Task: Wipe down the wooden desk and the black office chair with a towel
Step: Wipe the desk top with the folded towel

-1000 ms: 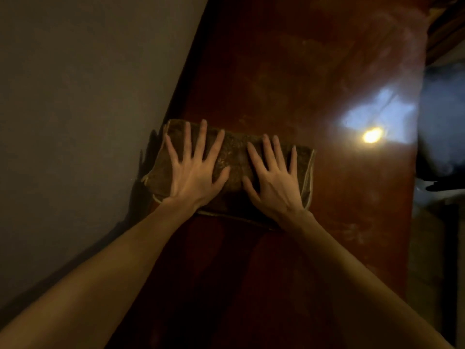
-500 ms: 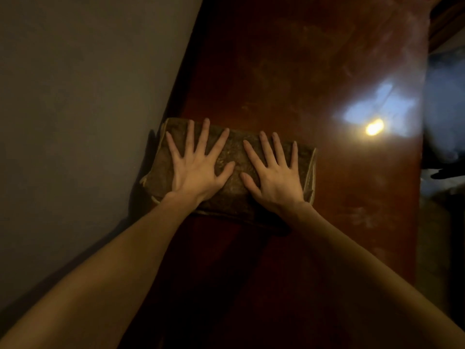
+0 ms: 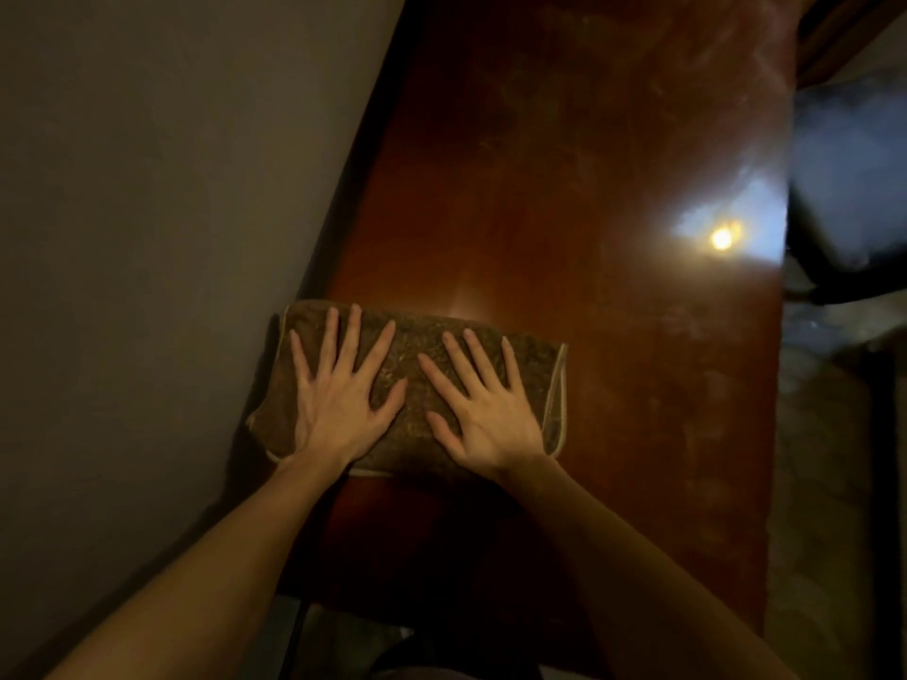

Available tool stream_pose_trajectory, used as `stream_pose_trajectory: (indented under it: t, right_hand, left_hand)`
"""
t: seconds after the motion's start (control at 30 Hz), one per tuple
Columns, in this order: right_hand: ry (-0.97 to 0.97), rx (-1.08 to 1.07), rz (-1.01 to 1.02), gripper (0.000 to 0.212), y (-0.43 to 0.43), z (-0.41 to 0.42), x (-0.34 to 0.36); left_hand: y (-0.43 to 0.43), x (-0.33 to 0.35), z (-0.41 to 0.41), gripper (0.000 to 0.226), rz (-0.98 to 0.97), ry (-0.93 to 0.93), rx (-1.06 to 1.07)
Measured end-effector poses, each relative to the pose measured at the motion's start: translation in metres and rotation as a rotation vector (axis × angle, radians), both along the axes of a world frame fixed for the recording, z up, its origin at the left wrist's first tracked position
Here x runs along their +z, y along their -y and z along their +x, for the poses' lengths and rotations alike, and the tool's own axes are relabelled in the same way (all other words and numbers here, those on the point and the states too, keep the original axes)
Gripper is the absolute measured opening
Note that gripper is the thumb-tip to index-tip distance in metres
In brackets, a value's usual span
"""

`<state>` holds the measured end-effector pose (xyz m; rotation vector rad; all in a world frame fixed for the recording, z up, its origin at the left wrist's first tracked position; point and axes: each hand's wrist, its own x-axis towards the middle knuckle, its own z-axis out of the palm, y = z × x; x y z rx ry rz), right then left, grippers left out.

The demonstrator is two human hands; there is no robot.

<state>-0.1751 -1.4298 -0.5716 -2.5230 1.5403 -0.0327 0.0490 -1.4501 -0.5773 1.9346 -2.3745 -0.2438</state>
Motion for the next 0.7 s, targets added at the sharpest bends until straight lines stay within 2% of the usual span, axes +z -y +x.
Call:
stream_pose_trajectory:
  t: [0.4, 0.7]
  right_hand:
    - [0.028, -0.037, 0.075, 0.079, -0.113, 0.025, 0.004]
    - [0.019, -0.082, 0.108, 0.075, -0.174, 0.035, 0.006]
  left_hand:
    - [-0.109, 0.005, 0.027, 0.078, 0.093, 0.023, -0.012]
    - [-0.169, 0.007, 0.026, 0.076, 0.113, 0.043, 0.028]
